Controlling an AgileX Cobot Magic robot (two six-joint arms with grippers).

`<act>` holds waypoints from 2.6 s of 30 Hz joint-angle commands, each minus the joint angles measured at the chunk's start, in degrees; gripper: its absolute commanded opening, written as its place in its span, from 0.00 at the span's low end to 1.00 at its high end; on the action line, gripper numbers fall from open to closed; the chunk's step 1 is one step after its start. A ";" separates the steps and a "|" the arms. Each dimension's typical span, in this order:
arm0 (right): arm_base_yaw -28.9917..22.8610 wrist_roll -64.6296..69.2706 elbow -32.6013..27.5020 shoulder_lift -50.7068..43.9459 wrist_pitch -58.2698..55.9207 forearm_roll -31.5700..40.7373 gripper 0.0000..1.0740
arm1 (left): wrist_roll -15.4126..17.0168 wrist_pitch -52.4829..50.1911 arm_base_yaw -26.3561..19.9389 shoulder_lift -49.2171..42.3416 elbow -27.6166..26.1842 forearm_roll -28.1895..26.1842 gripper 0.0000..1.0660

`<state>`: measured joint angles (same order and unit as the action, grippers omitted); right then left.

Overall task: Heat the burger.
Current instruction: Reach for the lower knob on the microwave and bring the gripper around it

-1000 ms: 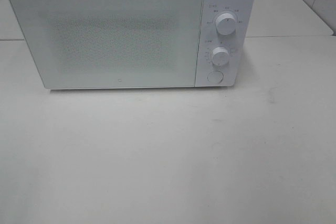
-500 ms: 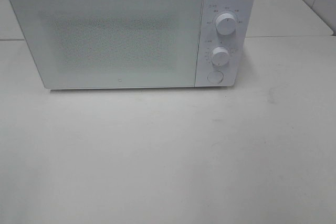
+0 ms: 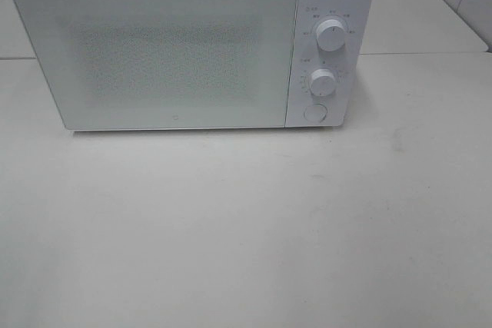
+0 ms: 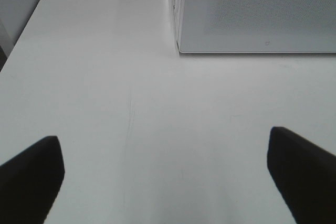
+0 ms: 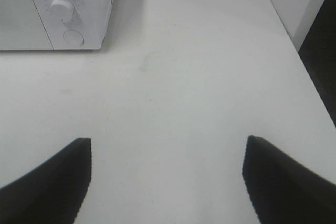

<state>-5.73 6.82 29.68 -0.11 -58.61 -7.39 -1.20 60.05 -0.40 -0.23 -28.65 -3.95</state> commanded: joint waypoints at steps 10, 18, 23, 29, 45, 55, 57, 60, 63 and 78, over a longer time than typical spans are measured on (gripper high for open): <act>0.40 -0.23 1.72 9.74 17.53 -0.80 0.71 | 0.23 -0.63 0.00 -1.38 0.17 -0.29 0.99; 0.40 -0.23 1.72 16.79 27.85 -0.80 0.71 | 0.23 -0.63 0.00 -1.38 0.17 -0.29 0.99; 0.40 -0.17 1.72 20.23 31.40 -0.80 0.71 | 0.23 -0.63 0.00 -1.38 0.17 -0.29 0.99; 0.40 -0.23 1.72 26.70 37.70 -0.80 0.71 | 0.23 -0.63 0.00 -1.38 0.17 -0.29 0.99; 0.40 2.35 1.72 44.40 57.93 -0.92 0.71 | 0.23 -0.63 0.00 -1.38 0.17 -0.29 0.99; 0.29 -1.78 -4.47 54.60 77.98 2.41 0.71 | 0.23 -0.63 0.00 -1.38 0.17 -0.29 0.99; 0.23 -4.30 -7.28 56.04 83.14 6.02 0.71 | 0.23 -0.63 0.00 -1.38 0.17 -0.29 0.99; 0.23 -8.14 -10.83 58.38 90.13 12.15 0.71 | 0.23 -0.63 0.00 -1.38 0.17 -0.29 0.99; 0.23 -10.94 -13.35 60.22 94.42 17.30 0.71 | 0.23 -0.63 0.00 -1.38 0.17 -0.29 0.99; -17.02 -24.98 -18.22 72.71 117.46 38.96 0.71 | 0.17 -0.63 0.00 -1.32 0.17 -0.29 0.99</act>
<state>-20.45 -15.53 11.69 71.05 54.66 27.90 -1.20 59.99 -0.40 -0.23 -28.65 -3.95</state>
